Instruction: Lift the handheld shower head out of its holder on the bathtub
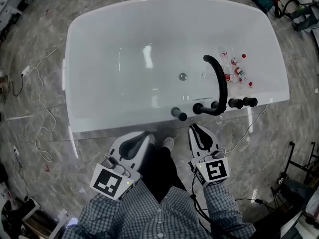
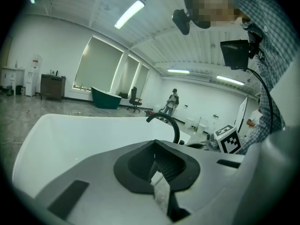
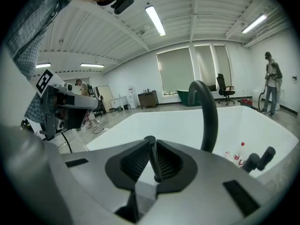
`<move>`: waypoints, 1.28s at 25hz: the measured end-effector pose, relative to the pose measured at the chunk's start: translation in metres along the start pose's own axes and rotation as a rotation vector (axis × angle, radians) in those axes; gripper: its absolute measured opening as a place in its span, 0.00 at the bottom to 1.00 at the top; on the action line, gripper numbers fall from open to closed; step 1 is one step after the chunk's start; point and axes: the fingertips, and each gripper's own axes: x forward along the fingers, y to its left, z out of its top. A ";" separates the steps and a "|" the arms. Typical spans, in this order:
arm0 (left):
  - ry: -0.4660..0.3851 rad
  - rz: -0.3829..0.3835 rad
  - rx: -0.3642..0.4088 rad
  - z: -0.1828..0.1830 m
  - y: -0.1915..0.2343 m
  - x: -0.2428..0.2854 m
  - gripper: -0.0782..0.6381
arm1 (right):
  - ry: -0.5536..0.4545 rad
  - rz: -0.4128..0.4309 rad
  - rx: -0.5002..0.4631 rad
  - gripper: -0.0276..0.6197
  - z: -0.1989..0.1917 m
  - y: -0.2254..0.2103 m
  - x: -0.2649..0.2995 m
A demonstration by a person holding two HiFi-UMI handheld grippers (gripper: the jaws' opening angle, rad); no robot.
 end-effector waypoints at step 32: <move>0.049 0.031 -0.064 -0.086 0.035 0.056 0.12 | 0.147 0.071 -0.080 0.21 -0.158 -0.032 0.102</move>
